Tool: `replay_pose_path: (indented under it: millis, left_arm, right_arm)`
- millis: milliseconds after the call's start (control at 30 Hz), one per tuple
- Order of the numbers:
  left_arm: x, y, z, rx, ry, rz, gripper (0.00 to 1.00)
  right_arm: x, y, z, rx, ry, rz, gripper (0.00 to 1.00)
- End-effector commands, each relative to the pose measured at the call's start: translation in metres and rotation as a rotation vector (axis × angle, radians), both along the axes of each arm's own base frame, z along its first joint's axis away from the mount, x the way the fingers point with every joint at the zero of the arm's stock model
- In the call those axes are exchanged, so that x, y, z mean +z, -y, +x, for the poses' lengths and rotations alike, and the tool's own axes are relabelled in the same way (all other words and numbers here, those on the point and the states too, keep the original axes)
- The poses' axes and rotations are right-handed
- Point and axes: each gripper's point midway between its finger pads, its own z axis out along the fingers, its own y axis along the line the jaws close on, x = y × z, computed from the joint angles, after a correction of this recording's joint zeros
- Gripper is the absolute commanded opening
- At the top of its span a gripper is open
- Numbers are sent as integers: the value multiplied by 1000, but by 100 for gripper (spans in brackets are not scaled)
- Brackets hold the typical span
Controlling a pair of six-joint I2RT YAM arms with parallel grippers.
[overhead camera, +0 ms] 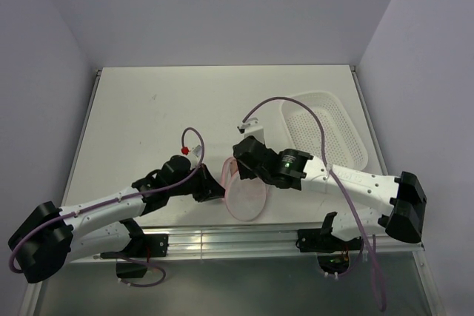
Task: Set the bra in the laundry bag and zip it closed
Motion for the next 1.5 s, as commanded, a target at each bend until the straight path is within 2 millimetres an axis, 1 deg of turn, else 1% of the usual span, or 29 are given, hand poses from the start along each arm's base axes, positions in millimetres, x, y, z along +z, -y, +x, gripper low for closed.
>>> replay_pose_path:
  millis: [0, 67, 200, 300, 367, 400, 467, 500, 533, 567, 600, 633, 667, 700, 733, 767, 800, 833, 900, 1033, 1067, 1100, 1133, 1167, 1200, 1267, 1367, 1400, 1467]
  left_arm:
    - [22, 9, 8, -6, 63, -33, 6]
    - [22, 9, 8, -7, 64, -32, 6]
    - [22, 8, 8, -7, 65, -28, 6]
    - [20, 7, 8, -6, 63, -17, 7]
    - [17, 7, 10, -8, 60, -5, 7]
    - [15, 7, 11, -11, 58, 3, 7]
    - [10, 6, 12, -14, 45, 15, 8]
    - [9, 4, 15, -6, 40, 18, 9]
    - [8, 2, 17, 0, 39, 21, 13]
    - [9, 1, 20, 8, 42, 21, 15]
    - [8, -4, 26, 25, 43, 27, 16]
    - [9, -5, 27, 25, 41, 25, 18]
    - [8, -8, 30, 23, 47, 32, 17]
    - [9, -14, 38, 45, 48, 35, 17]
    - [8, -16, 39, 39, 41, 36, 17]
    - [7, -19, 42, 38, 49, 42, 18]
    - [9, -23, 50, 56, 54, 42, 18]
    - [7, -25, 50, 46, 44, 47, 18]
    - [9, -30, 60, 56, 50, 46, 19]
    - [1, -32, 69, 48, 27, 61, 22]
    - [0, -32, 71, 45, 24, 63, 23]
    - [1, -32, 75, 48, 26, 63, 24]
    - [-4, -32, 76, 45, 11, 71, 24]
    - [-3, -31, 78, 43, 12, 66, 24]
    - [-2, -30, 81, 41, 10, 60, 24]
    - [-8, -29, 83, 39, -12, 59, 24]
    - [-9, -25, 87, 32, -19, 46, 23]
    - [-8, -24, 89, 31, -17, 44, 23]
    - [-11, -23, 90, 32, -20, 52, 23]
  right_arm:
    - [-1, -19, 10, 49, 11, 24, 53]
    - [-7, -24, 11, 63, -2, 18, 52]
    - [-14, -22, 15, 53, -22, -9, 51]
    - [-11, -13, 15, 33, -3, -11, 51]
    - [-3, -1, 17, 8, 28, 7, 52]
    - [0, 9, 19, -10, 41, 23, 52]
    - [5, 13, 21, -10, 42, 74, 52]
    - [5, 23, 22, -23, 42, 101, 52]
    - [8, 18, 20, 3, 31, 148, 52]
    - [7, 20, 19, 10, 27, 169, 50]
    - [11, 22, 18, 22, 37, 200, 50]
    - [4, 25, 19, 23, 31, 217, 49]
    - [2, 23, 15, 51, 16, 245, 49]
    - [-5, 25, 12, 61, 7, 258, 49]
    - [-2, 23, 15, 70, 20, 295, 49]
    - [-4, 18, 12, 101, 7, 322, 49]
    - [-12, 19, 8, 116, 0, 322, 49]
    - [-8, 15, 12, 128, 22, 353, 49]
    - [-14, 9, 10, 161, 21, 391, 49]
    - [-30, 7, 11, 172, -7, 453, 50]
    - [-29, 6, 13, 174, 2, 473, 50]
    - [-34, 5, 10, 180, -5, 478, 50]
    - [-31, 2, 9, 198, -1, 501, 49]
    - [-31, 1, 8, 197, -6, 508, 47]
    - [-31, 2, 7, 194, -9, 506, 47]
    - [-29, 4, 5, 196, -7, 508, 46]
    - [-18, 11, 1, 187, 16, 517, 45]
    - [-11, 15, -2, 185, 24, 520, 45]
    - [-6, 18, -5, 190, 30, 520, 46]
